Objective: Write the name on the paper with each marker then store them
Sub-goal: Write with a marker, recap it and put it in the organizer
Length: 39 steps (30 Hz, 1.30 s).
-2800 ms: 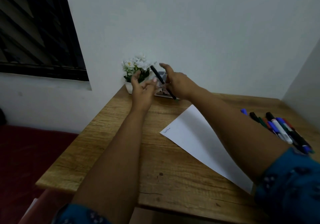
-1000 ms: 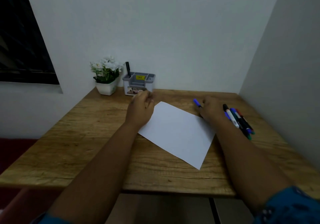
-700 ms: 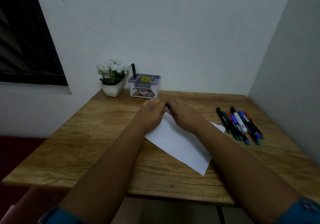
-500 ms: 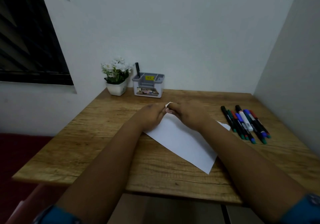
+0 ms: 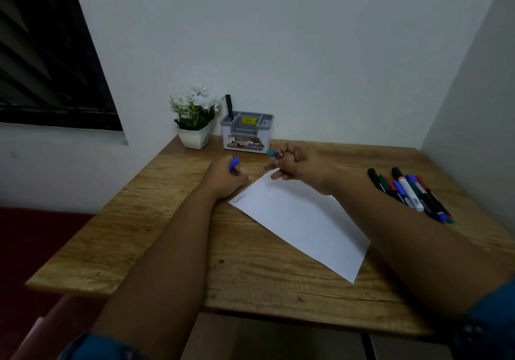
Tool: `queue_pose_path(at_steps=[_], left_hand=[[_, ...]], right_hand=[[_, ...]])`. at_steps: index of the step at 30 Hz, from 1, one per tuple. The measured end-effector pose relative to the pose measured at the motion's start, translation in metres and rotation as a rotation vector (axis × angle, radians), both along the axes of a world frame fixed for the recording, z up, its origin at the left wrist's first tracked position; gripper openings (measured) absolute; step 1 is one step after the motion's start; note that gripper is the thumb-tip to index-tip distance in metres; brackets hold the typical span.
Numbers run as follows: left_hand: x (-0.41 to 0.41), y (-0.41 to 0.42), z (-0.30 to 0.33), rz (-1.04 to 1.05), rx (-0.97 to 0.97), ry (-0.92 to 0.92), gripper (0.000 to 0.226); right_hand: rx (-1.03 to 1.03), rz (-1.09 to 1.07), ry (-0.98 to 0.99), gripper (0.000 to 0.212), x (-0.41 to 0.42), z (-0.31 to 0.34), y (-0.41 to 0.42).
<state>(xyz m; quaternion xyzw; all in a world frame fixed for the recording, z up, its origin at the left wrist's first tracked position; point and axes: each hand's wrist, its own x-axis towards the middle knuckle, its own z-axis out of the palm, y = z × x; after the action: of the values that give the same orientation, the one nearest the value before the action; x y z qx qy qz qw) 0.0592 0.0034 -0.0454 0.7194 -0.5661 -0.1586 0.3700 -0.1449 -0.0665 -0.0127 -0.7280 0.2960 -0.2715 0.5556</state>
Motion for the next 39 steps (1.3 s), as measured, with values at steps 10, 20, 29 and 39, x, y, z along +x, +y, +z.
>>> queue_pose_path(at_steps=[10, 20, 29, 39], left_hand=[[0.020, -0.003, 0.002, -0.178, 0.142, 0.284, 0.044], [0.024, -0.002, 0.009, -0.322, 0.251, 0.343, 0.042], [0.022, -0.002, 0.010, -0.334, 0.285, 0.352, 0.043], [0.020, 0.001, 0.013, -0.316, 0.294, 0.349, 0.043]], right_hand=[[0.003, 0.000, -0.045, 0.003, 0.037, -0.032, -0.001], [-0.296, -0.028, 0.109, 0.012, 0.034, -0.041, 0.004], [-0.429, -0.024, 0.210, 0.016, 0.035, -0.039, 0.007], [-0.429, -0.039, 0.212, 0.013, 0.034, -0.040, 0.004]])
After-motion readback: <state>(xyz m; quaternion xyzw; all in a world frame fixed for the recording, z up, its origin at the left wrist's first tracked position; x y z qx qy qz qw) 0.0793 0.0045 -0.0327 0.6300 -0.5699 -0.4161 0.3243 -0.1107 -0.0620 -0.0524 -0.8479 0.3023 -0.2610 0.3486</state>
